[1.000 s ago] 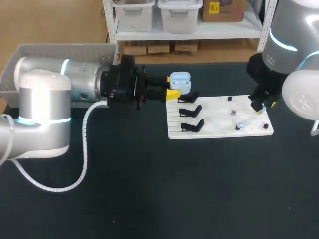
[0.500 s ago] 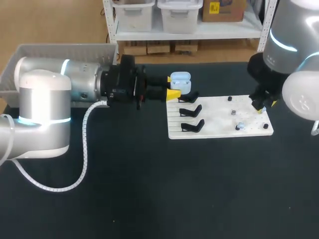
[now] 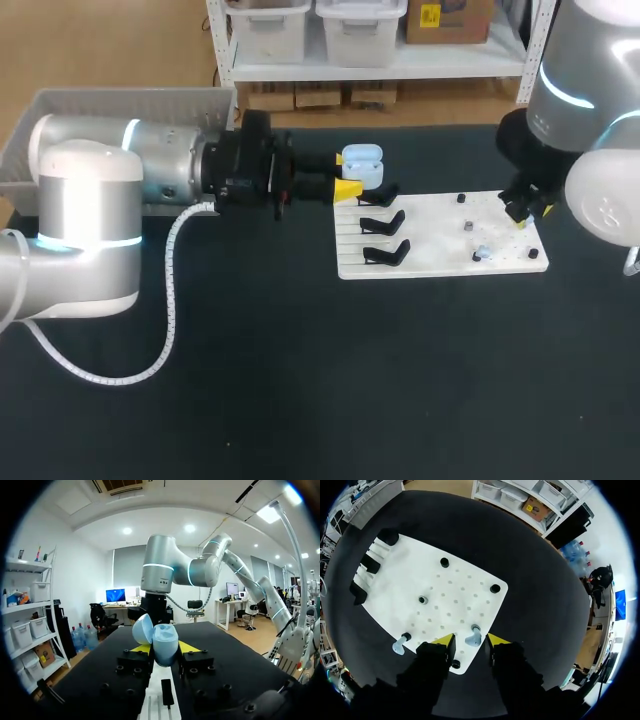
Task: Pick up each earbud case from the left stands, insert the matching earbuds, close the lid, and place the case in the box.
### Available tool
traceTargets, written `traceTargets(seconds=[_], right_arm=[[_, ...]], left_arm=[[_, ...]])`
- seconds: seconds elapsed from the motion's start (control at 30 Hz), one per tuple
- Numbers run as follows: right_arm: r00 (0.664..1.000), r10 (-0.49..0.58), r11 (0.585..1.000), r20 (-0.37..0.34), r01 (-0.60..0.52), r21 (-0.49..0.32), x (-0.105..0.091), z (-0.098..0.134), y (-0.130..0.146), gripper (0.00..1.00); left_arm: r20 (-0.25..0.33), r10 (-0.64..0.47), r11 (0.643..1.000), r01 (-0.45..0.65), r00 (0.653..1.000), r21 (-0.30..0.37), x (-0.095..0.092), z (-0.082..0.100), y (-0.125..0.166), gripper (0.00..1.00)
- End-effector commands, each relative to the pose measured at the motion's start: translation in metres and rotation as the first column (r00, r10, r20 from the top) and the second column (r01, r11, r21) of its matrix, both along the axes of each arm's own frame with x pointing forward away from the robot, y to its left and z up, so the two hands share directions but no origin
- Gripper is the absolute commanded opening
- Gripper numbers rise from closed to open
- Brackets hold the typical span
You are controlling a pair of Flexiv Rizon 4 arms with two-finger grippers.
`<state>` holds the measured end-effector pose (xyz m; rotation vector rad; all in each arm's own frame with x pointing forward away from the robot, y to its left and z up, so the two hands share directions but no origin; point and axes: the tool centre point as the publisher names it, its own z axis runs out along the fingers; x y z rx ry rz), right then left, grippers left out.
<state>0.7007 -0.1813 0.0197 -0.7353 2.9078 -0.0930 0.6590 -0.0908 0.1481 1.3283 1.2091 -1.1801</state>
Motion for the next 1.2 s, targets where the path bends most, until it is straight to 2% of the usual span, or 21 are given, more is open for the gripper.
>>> traceTargets(seconds=[0.03,1.2], right_arm=[[1.000,-0.004,1.000,0.011,0.004,-0.001,-0.0025,-0.0016,-0.0004,0.38],[0.999,-0.039,0.999,0.034,0.040,-0.018,-0.0007,-0.0096,-0.0013,0.29]], left_arm=[[0.004,0.006,1.000,-0.006,1.000,-0.004,-0.0018,-0.0008,0.0004,0.00],[0.004,0.006,1.000,-0.006,1.000,-0.004,-0.0018,-0.0008,0.0004,0.00]])
